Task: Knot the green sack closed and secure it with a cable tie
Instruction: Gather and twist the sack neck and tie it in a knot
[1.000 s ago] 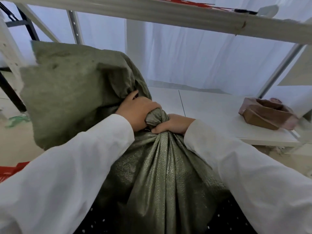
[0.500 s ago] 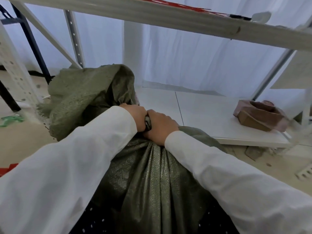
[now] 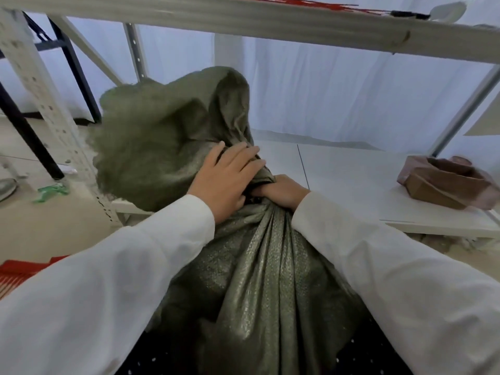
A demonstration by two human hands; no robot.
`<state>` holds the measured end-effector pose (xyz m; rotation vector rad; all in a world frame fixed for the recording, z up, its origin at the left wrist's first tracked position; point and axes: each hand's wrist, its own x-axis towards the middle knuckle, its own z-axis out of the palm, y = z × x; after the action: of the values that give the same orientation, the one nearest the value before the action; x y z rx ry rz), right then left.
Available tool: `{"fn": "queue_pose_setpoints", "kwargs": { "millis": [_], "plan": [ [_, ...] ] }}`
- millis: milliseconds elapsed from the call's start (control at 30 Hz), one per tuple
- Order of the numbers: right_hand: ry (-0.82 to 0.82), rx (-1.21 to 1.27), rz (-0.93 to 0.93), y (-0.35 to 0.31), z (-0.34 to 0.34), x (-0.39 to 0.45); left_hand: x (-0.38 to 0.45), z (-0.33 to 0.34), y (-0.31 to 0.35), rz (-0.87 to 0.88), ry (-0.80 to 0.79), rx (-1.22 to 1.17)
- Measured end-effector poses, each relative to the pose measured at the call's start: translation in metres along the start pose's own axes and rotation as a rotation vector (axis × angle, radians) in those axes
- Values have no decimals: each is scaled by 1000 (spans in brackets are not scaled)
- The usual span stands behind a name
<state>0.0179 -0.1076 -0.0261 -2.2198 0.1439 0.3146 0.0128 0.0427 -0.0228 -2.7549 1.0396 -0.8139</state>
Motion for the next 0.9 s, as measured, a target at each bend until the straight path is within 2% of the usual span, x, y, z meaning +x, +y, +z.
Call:
{"fn": "queue_pose_setpoints", "kwargs": {
  "millis": [100,233,400,467,600,700,767,833,900],
  "plan": [
    [-74,83,44,3,-5,0,-3,9,-6,34,9,60],
    [-186,-20,68,1,-12,-6,3,12,-9,7,-44,94],
    [-238,-84,22,0,-18,-15,19,21,-5,-10,-60,47],
    [-203,-133,-13,0,-17,-15,26,21,-4,-19,-56,-34],
    [-45,-305,-80,4,-7,-11,38,14,-4,-73,-244,-97],
    [99,-336,-117,4,-2,-18,40,8,-4,-98,-372,-54],
    [170,-426,-249,2,2,-21,39,4,-4,-92,-443,2],
    [204,-528,-353,-2,7,-23,38,-3,-4,-83,-492,67],
    [184,-527,-353,-5,10,-22,37,-9,-2,-75,-527,110]
  ]
}}
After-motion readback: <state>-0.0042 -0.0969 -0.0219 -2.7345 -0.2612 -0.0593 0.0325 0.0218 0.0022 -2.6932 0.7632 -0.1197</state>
